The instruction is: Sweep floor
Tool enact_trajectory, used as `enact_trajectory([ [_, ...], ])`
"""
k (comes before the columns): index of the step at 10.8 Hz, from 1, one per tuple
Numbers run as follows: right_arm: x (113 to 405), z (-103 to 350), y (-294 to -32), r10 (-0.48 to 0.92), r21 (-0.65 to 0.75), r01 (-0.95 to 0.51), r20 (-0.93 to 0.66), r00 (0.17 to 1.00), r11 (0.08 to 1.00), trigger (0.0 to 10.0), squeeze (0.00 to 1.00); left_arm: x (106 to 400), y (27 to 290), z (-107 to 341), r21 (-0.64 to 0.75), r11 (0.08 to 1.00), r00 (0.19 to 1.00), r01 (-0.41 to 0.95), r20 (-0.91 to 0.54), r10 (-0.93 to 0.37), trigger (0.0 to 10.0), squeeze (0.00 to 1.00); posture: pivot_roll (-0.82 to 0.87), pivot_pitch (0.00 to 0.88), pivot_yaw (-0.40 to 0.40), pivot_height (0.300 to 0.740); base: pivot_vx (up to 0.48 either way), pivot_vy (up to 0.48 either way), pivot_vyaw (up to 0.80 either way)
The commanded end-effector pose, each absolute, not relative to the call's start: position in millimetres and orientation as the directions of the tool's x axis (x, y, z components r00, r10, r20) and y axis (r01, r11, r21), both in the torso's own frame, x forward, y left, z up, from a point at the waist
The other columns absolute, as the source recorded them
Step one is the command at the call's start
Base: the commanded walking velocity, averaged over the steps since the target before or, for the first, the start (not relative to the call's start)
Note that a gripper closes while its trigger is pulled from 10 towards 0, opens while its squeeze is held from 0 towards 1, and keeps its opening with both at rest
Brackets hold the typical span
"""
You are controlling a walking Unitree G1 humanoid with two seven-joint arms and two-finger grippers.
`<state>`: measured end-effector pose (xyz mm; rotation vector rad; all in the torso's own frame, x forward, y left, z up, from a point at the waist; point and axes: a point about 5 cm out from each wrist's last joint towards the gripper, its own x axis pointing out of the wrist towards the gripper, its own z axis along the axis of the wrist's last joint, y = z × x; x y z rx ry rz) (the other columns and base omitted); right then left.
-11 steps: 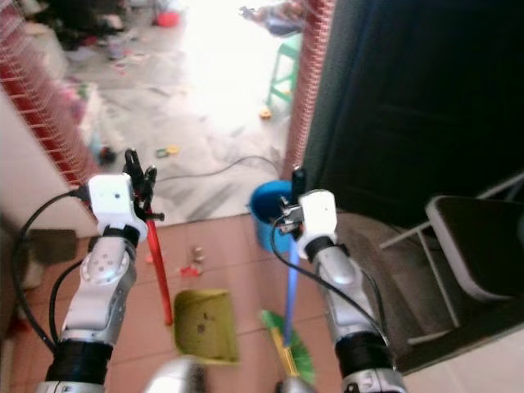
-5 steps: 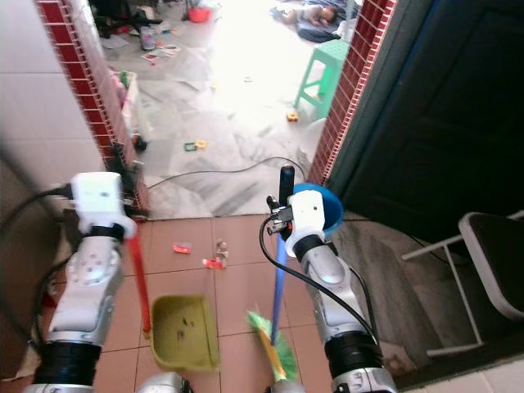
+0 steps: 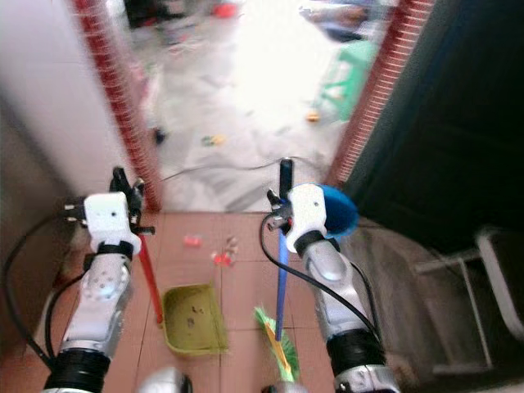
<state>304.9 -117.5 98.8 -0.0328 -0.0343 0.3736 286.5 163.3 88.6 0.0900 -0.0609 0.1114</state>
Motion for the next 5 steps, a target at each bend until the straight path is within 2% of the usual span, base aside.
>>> enact_trajectory([
  [1,310.3,119.0,-119.0,0.357,-0.061,-0.352,0.116,0.927,0.934,10.0,0.0,294.8,153.1,93.4,0.078,0.996,0.997,-0.051,0.061,0.047,10.0,0.0,0.02,0.0,-0.068,0.74,0.0,0.0,0.0],
  [2,311.4,120.5,-118.4,0.353,-0.059,-0.348,0.123,0.928,0.936,10.0,0.0,298.1,151.2,87.1,0.11,0.993,0.999,-0.033,0.012,0.032,10.0,0.0,0.01,0.0,-0.063,0.74,0.0,0.0,0.0],
  [3,312.8,123.2,-119.9,0.339,-0.065,-0.333,0.135,0.931,0.941,10.0,0.0,300.4,147.0,91.0,0.099,0.995,0.998,0.013,0.055,-0.018,10.0,0.0,0.01,0.0,-0.059,0.74,0.0,0.0,0.0],
  [5,314.1,126.1,-124.5,0.316,-0.073,-0.308,0.146,0.938,0.949,10.0,0.0,302.4,149.5,94.7,0.111,0.994,0.997,0.009,0.072,-0.018,10.0,0.0,0.01,0.0,-0.056,0.74,0.0,0.0,0.0],
])
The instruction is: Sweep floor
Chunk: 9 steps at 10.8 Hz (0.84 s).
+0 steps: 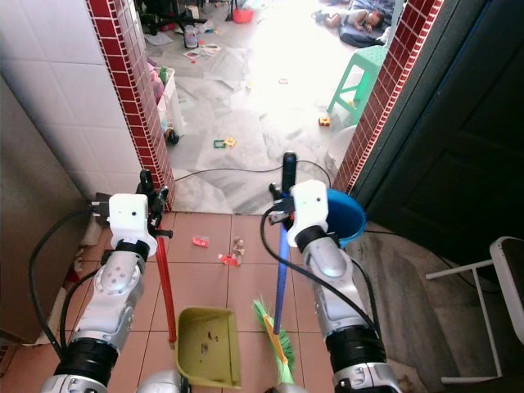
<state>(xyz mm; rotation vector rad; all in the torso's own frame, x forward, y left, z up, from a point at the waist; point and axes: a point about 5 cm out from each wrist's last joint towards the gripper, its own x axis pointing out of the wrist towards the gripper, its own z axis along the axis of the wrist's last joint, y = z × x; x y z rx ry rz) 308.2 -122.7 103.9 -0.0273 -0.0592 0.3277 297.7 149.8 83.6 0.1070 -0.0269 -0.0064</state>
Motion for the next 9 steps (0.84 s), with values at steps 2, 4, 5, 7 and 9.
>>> enact_trajectory([
  [2,320,139,-127,0.274,-0.092,-0.261,0.199,0.941,0.961,10.0,0.0,303,161,110,0.135,0.989,0.989,-0.054,0.143,0.034,10.0,0.0,0.02,0.0,-0.056,0.74,0.0,0.0,0.0],
  [4,326,154,-126,0.275,-0.107,-0.256,0.243,0.93,0.961,10.0,0.0,306,172,129,0.1,0.987,0.972,-0.127,0.21,0.104,10.0,0.0,0.02,0.0,-0.056,0.74,0.0,0.0,0.0],
  [5,328,156,-127,0.276,-0.109,-0.257,0.247,0.929,0.96,10.0,0.0,308,173,137,0.096,0.987,0.966,-0.129,0.238,0.103,10.0,0.0,0.03,0.0,-0.059,0.74,0.0,0.0,0.0],
  [7,329,157,-128,0.283,-0.118,-0.261,0.249,0.926,0.958,10.0,0.0,309,173,142,0.087,0.988,0.963,-0.128,0.251,0.102,10.0,0.0,0.02,0.0,-0.061,0.74,0.137,0.0,0.0],
  [9,329,157,-127,0.286,-0.123,-0.263,0.249,0.925,0.957,10.0,0.0,307,170,142,0.084,0.989,0.963,-0.122,0.252,0.097,10.0,0.0,0.02,0.0,-0.061,0.74,0.379,0.0,0.0],
])
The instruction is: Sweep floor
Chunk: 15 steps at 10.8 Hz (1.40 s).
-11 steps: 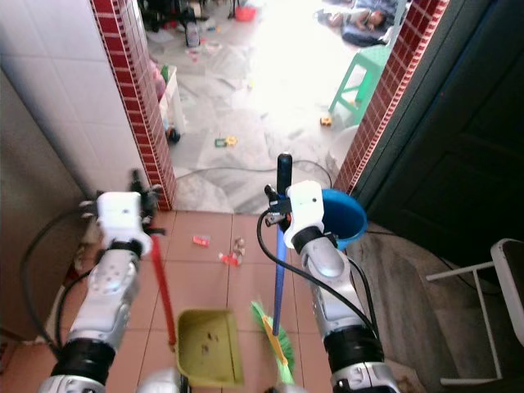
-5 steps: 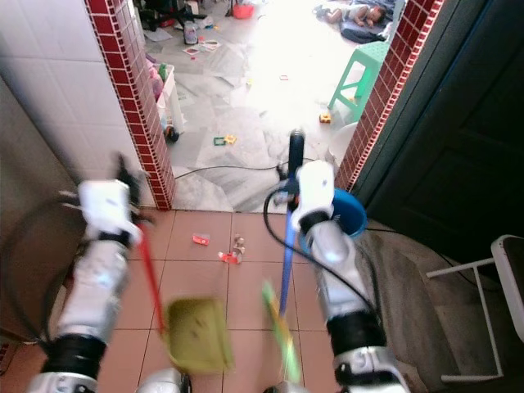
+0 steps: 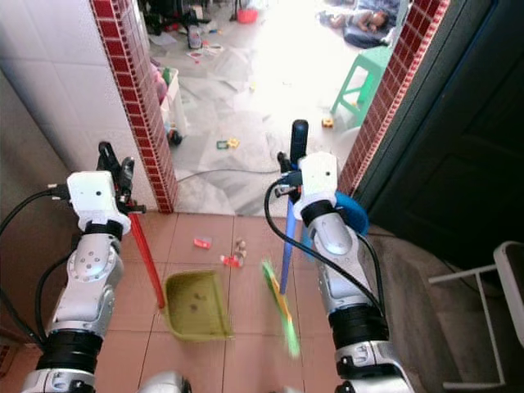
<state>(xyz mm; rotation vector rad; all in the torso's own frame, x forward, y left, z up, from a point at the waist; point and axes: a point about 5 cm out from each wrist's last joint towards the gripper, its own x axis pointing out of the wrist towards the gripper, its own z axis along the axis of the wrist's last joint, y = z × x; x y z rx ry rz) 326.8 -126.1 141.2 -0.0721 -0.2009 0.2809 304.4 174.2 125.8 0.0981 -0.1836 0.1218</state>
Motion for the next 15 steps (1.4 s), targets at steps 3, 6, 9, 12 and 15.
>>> enact_trajectory([
  [3,327.6,158.3,-124.3,0.306,-0.144,-0.277,0.261,0.916,0.95,10.0,0.0,306.8,169.6,142.9,0.081,0.989,0.963,-0.123,0.252,0.099,10.0,0.0,0.02,0.0,-0.061,0.74,0.444,0.0,0.0],
  [6,327.4,157.9,-123.5,0.31,-0.149,-0.279,0.26,0.915,0.949,10.0,0.0,306.8,168.5,143.4,0.078,0.99,0.963,-0.12,0.252,0.097,10.0,0.0,0.02,0.0,-0.061,0.74,0.433,0.0,0.56],
  [9,327.4,155.5,-124.5,0.303,-0.144,-0.274,0.252,0.919,0.951,10.0,0.0,307.0,167.7,144.2,0.081,0.99,0.963,-0.114,0.253,0.09,10.0,0.0,0.02,0.0,-0.06,0.74,0.402,0.26,0.0],
  [12,326.5,153.4,-124.3,0.303,-0.145,-0.274,0.247,0.92,0.951,10.0,0.0,307.1,168.1,143.1,0.068,0.99,0.966,-0.121,0.236,0.102,10.0,0.0,0.02,0.0,-0.059,0.74,0.336,0.339,0.0],
  [15,326.2,153.5,-124.6,0.304,-0.145,-0.275,0.248,0.92,0.95,10.0,0.0,307.1,167.4,144.4,0.082,0.989,0.966,-0.122,0.24,0.099,10.0,0.0,0.02,0.0,-0.062,0.74,0.279,0.393,0.0],
])
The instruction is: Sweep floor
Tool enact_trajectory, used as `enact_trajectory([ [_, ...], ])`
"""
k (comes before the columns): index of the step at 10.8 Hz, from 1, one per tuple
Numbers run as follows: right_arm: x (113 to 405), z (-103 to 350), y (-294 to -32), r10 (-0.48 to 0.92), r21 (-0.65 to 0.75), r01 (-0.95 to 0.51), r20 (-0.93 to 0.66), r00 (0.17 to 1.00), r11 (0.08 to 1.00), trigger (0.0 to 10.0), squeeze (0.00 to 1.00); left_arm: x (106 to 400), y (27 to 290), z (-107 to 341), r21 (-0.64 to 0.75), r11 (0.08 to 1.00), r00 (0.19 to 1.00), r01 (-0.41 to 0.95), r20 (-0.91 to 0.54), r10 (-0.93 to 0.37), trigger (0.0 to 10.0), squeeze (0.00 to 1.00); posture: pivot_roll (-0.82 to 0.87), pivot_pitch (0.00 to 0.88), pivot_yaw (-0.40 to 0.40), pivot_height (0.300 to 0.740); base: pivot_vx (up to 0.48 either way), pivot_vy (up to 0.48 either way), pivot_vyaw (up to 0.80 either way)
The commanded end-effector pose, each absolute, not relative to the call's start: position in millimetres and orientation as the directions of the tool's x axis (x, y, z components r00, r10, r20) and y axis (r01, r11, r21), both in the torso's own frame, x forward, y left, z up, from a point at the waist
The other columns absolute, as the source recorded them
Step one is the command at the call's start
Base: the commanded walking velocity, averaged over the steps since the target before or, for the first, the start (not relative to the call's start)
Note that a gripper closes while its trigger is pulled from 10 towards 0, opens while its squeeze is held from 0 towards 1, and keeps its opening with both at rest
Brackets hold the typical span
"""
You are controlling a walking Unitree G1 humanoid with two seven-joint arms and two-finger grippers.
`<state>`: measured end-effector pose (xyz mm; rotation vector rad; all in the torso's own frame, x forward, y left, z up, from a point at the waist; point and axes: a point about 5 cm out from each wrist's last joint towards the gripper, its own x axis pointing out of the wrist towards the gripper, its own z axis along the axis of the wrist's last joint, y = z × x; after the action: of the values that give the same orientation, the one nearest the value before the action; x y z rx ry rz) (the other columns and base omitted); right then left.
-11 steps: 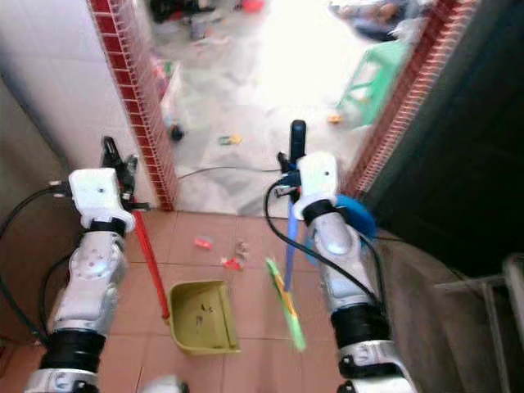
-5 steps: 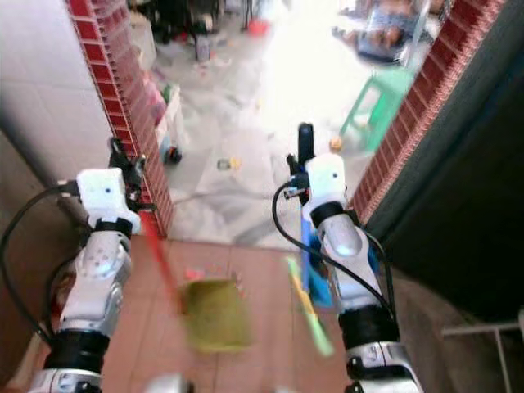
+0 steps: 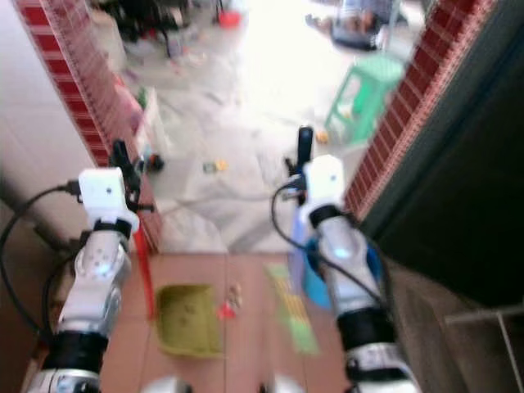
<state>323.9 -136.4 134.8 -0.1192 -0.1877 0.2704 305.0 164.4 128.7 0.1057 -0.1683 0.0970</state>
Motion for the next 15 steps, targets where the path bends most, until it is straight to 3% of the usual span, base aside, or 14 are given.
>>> enact_trajectory([
  [1,326,153,-125,0.303,-0.147,-0.274,0.247,0.92,0.951,10.0,0.0,307,167,145,0.083,0.989,0.966,-0.12,0.24,0.097,10.0,0.0,0.02,0.0,-0.062,0.74,0.281,0.39,0.0],
  [3,326,153,-125,0.302,-0.146,-0.273,0.245,0.921,0.951,10.0,0.0,306,166,144,0.103,0.988,0.967,-0.117,0.239,0.089,10.0,0.0,0.02,0.0,-0.06,0.74,0.283,0.388,0.0],
  [8,326,153,-125,0.297,-0.147,-0.267,0.245,0.923,0.952,10.0,0.0,305,160,144,0.109,0.989,0.968,-0.095,0.243,0.066,10.0,0.0,0.02,0.0,-0.059,0.74,0.441,0.0,0.0],
  [12,326,152,-124,0.294,-0.152,-0.263,0.239,0.926,0.953,10.0,0.0,306,138,130,0.206,0.978,0.969,0.014,0.239,-0.064,10.0,0.0,0.02,0.0,-0.063,0.74,0.0,0.0,0.0],
  [15,321,149,-130,0.275,-0.159,-0.242,0.229,0.934,0.957,10.0,0.0,303,135,123,0.248,0.968,0.969,0.028,0.231,-0.088,10.0,0.0,0.01,0.002,-0.049,0.74,0.0,0.0,0.0],
])
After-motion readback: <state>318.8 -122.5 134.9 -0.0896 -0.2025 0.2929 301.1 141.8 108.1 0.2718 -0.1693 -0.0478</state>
